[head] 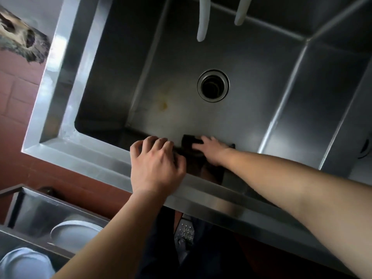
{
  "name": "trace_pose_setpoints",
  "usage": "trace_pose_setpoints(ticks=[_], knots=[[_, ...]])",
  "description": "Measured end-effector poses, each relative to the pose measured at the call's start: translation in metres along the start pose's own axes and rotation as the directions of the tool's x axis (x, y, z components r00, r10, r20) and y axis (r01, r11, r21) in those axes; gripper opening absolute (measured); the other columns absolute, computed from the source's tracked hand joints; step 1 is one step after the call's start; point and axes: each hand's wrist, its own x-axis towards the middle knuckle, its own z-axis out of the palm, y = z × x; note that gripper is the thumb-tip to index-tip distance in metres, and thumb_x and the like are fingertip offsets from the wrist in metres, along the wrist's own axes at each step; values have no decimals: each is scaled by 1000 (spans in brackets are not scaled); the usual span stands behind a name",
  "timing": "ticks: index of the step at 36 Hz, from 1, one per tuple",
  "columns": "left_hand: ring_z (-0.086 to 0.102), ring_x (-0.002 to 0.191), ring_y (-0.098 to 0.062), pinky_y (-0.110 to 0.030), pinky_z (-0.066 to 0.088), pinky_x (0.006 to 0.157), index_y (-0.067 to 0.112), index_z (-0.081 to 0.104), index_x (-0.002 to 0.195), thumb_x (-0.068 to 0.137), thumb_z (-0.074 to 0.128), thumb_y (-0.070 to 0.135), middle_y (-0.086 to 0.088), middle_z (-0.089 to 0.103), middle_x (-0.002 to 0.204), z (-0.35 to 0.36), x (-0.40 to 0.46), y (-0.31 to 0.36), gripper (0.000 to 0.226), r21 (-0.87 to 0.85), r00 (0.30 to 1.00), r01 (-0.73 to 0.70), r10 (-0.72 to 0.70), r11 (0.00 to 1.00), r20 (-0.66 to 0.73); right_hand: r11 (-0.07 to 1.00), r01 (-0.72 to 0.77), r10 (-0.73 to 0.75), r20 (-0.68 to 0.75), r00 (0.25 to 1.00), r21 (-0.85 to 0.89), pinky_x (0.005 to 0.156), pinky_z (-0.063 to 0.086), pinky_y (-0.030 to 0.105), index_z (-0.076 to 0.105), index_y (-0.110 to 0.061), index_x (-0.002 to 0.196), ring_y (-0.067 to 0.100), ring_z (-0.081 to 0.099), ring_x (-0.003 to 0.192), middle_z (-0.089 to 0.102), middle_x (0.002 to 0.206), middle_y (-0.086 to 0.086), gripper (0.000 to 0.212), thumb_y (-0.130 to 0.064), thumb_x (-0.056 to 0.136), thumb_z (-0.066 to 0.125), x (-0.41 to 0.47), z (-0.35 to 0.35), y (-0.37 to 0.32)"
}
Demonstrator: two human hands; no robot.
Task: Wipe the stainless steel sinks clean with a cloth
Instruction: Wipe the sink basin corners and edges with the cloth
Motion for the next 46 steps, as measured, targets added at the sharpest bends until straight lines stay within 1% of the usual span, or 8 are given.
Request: trace_pose_setpoints(ticks=[10, 18, 20, 27, 33, 39, 42, 46], knots=[[52, 114, -20, -40, 30, 98, 24, 67, 89, 87, 39, 46, 7, 67, 103, -6, 1, 0, 36, 13, 998, -24, 24, 1000, 64, 932, -278, 320, -167, 932, 234, 83, 40, 39, 41, -39, 116, 36, 47, 108, 36, 116, 5, 48, -5, 85, 52, -51, 52, 65], [50, 118, -22, -44, 29, 100, 26, 68, 96, 89, 43, 44, 6, 66, 111, -7, 2, -4, 32, -28, 991, -83, 85, 996, 104, 345, -275, 853, -177, 491, 897, 62, 60, 46, 41, -30, 94, 35, 54, 78, 41, 103, 4, 22, -15, 78, 46, 10, -42, 75], [52, 117, -23, -45, 30, 99, 26, 68, 94, 87, 46, 43, 5, 66, 109, -6, 1, -4, 29, -34, 989, -92, 95, 995, 112, 327, -265, 842, -152, 517, 907, 51, 60, 46, 44, -32, 97, 35, 55, 84, 43, 111, 5, 25, -19, 76, 47, 24, -72, 71], [55, 115, -24, -48, 32, 98, 26, 69, 91, 82, 51, 40, 4, 67, 109, 0, 1, -7, 25, -78, 988, -127, 134, 989, 78, 638, -312, 625, -237, 744, 704, 99, 50, 41, 37, -38, 139, 39, 52, 126, 28, 158, 5, 64, -18, 81, 55, 76, -104, 9], [51, 127, -21, -47, 29, 102, 30, 68, 106, 84, 49, 40, 7, 64, 128, -4, -1, -12, 31, -145, 978, -186, 198, 972, 73, 793, -312, 466, -192, 863, 522, 93, 47, 36, 41, -33, 132, 38, 55, 118, 36, 146, 11, 56, -20, 82, 62, 48, -54, 13], [34, 144, -23, -48, 29, 113, 23, 60, 131, 83, 53, 30, 3, 47, 151, -28, 1, -35, 49, -429, 909, -387, 417, 816, -27, 485, -385, 703, -88, 706, 785, 67, 57, 43, 39, -29, 92, 33, 55, 86, 45, 115, 10, 32, -20, 80, 67, 1, 11, 29], [27, 147, -28, -47, 24, 115, 21, 54, 138, 83, 54, 31, -5, 37, 157, -48, 25, -69, 57, -282, 884, -464, 421, 840, -202, 335, -395, 775, -12, 632, 855, 44, 58, 41, 40, -25, 94, 35, 54, 90, 45, 106, 8, 28, -18, 81, 64, 6, -7, 35], [6, 152, -32, -54, 10, 119, 23, 22, 156, 88, 52, 40, -9, 8, 166, -68, 73, -128, 77, -101, 953, -189, 157, 977, -259, 453, -358, 737, -118, 665, 817, 81, 58, 46, 40, -28, 131, 41, 57, 107, 47, 131, 14, 52, -20, 84, 60, 37, -59, 33]])
